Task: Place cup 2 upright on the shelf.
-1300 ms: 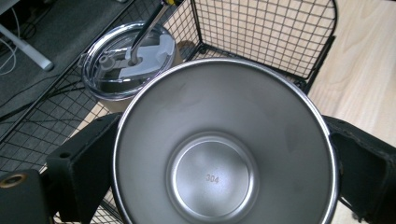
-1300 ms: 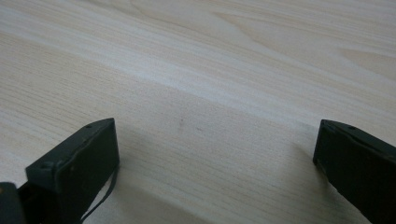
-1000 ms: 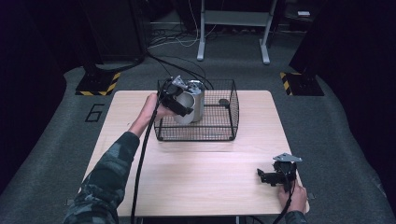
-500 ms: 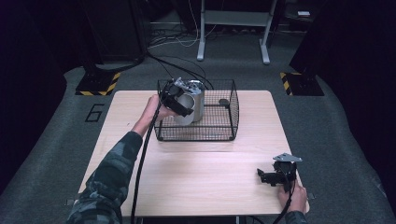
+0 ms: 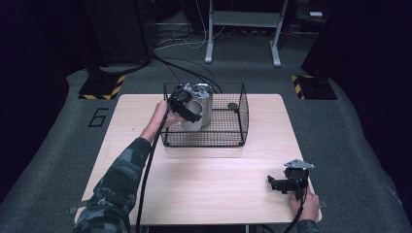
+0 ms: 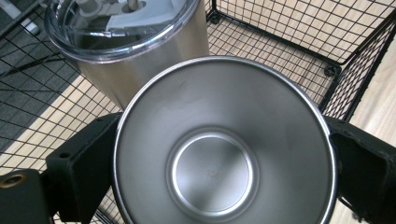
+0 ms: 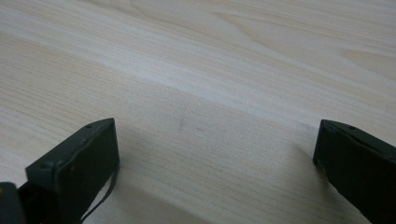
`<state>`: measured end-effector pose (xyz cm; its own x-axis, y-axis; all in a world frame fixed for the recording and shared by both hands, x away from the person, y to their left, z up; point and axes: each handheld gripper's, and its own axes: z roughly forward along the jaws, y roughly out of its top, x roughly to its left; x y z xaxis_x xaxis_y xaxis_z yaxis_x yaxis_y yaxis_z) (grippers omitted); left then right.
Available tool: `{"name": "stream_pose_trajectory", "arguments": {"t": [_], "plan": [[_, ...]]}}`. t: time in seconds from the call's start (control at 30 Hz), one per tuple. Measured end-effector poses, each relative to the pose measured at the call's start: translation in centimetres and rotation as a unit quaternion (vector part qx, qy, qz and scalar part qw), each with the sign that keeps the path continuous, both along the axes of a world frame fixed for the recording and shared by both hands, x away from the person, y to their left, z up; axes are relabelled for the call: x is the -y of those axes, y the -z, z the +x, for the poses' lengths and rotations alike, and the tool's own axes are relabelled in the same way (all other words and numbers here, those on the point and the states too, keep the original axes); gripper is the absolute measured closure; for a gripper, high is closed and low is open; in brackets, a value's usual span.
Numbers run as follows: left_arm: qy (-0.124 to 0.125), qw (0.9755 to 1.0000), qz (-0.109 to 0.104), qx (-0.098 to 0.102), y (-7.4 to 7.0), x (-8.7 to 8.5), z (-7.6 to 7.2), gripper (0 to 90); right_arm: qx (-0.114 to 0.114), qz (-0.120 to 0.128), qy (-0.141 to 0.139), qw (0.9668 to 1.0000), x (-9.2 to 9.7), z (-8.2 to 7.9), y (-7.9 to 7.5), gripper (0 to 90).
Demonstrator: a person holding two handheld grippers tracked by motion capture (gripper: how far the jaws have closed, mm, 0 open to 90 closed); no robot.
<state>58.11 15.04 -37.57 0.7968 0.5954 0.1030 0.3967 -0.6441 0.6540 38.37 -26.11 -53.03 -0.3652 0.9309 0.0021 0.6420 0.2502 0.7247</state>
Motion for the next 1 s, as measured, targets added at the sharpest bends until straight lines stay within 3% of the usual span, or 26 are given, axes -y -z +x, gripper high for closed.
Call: {"name": "stream_pose_trajectory", "arguments": {"t": [0.27,1.0], "plan": [[-0.007,0.9999,0.005,-0.008,1.3,-0.1,0.1,5.8,0.000,0.000,0.000,1.0000,0.0,0.0,0.0,0.0],[-0.020,0.9992,0.012,-0.031,3.2,-0.2,0.5,5.7,0.000,0.000,0.000,1.0000,0.0,0.0,0.0,0.0]]}}
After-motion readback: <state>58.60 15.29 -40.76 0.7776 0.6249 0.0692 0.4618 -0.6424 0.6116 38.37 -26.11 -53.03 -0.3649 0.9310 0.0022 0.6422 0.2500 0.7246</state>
